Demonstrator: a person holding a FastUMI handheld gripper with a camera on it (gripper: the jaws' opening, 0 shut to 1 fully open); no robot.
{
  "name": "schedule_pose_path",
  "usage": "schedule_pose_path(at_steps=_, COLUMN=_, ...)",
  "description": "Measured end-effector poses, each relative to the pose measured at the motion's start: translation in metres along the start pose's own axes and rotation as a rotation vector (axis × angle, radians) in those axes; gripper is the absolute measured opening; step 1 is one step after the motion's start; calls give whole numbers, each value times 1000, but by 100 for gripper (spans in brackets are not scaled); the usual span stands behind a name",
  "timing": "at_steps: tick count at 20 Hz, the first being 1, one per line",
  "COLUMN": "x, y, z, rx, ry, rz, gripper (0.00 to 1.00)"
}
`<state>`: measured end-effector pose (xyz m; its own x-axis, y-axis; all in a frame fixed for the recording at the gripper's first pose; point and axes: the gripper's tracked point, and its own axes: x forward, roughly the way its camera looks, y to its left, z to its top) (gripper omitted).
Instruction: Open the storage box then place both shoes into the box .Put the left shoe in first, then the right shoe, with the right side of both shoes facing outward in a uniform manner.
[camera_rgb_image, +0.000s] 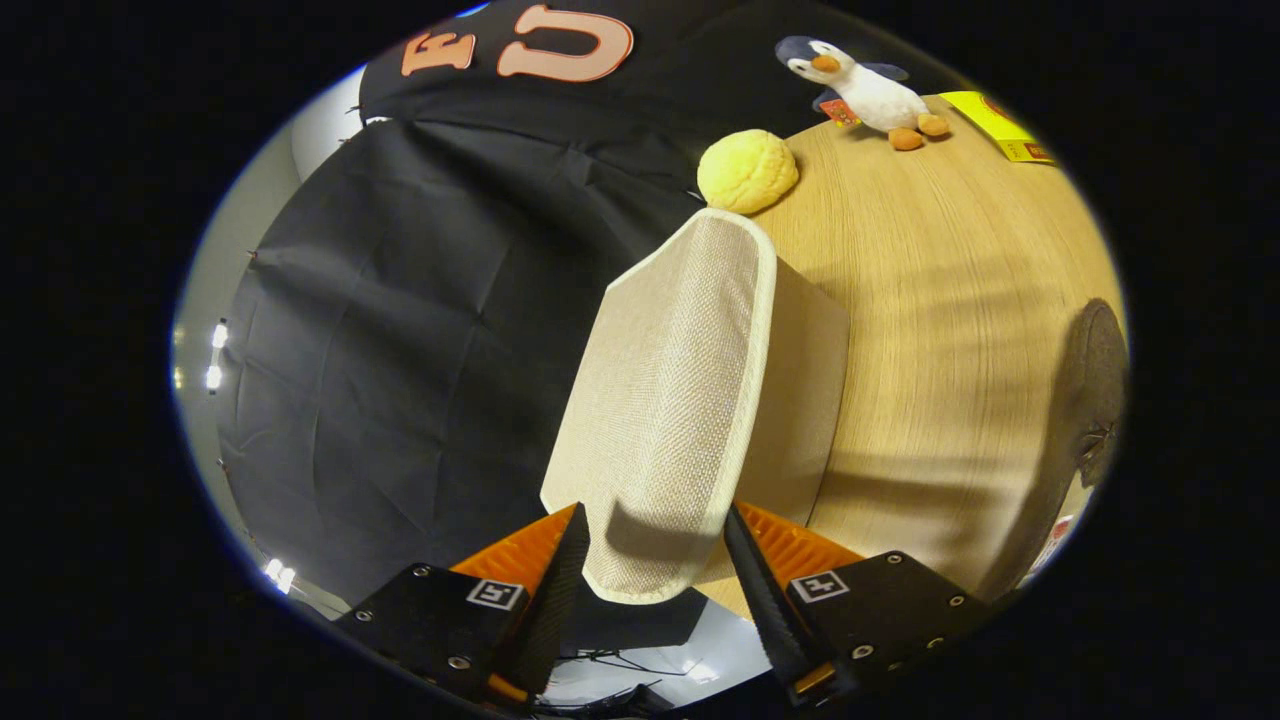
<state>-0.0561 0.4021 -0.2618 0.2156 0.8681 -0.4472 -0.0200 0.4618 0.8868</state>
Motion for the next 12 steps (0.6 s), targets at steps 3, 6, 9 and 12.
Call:
schedule_pose_path(at_steps=3, x=-4, y=19, z=16, rx=11, ry=-25, rz=88, gripper=73)
schedule_pose_path(at_steps=6, x=-11, y=45, z=25, rx=1, ry=-55, rz=136, gripper=57)
schedule_pose_path(at_steps=9, x=-14, y=74, z=38, rx=-5, ry=-98, rz=168, gripper=37)
schedule_pose_path(at_steps=12, x=-15, y=117, z=51, rx=-36, ry=-135, rz=203, gripper=18)
